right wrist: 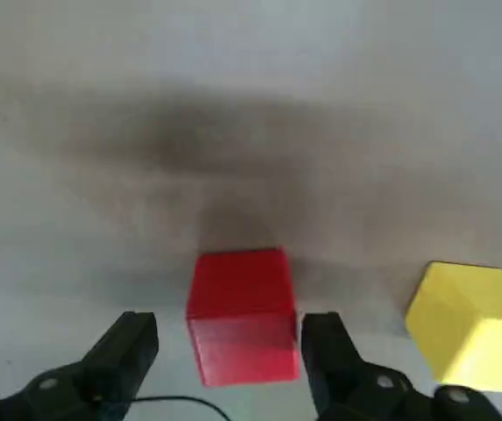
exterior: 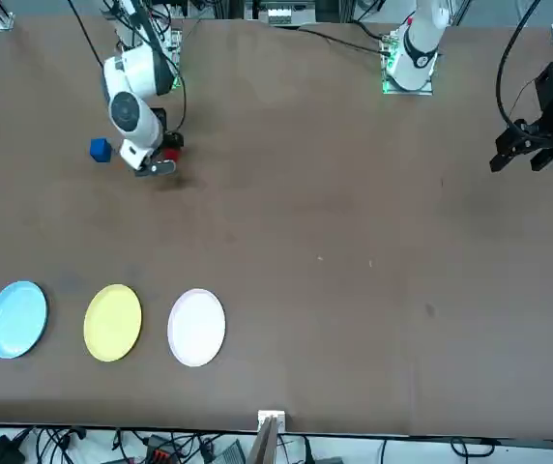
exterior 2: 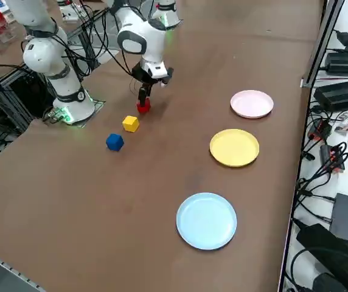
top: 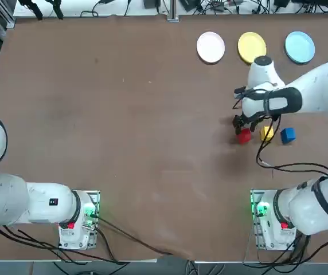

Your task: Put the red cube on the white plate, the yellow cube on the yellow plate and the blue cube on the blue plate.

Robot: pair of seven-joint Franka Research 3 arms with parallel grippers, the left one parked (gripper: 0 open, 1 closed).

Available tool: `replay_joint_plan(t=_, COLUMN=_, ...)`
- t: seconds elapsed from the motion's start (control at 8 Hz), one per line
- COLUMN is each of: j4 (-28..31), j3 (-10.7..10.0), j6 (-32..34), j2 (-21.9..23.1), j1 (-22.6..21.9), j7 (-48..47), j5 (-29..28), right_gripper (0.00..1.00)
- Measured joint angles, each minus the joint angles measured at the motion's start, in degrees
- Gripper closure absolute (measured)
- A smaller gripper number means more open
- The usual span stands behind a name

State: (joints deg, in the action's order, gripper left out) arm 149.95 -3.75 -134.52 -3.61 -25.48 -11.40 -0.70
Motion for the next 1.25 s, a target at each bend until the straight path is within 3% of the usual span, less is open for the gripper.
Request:
replay_joint_plan(t=0.75, j4=0.90, j3=-0.33, j6=-0.01, j2=-1.21, j1=0.01, j7=-0.01, j5=0.00, right_gripper=0.02)
replay_joint_plan(t=0.88, j4=0.92, j3=-0.42, j6=-0.01, j2=-1.75, j1=0.10, j7=-0.01, j5=0.00, right_gripper=0.05)
replay_joint_plan(t=1.12, j4=0.74, j3=-0.57, j6=0.22, j2=-1.96, j1=0.11, j7=0.00, j5=-0.01, right_gripper=0.31)
replay_joint_plan(t=1.25, j4=0.63, j3=-0.61, j6=0.18, j2=-1.75, j1=0.12, j7=0.00, j5=-0.01, right_gripper=0.31)
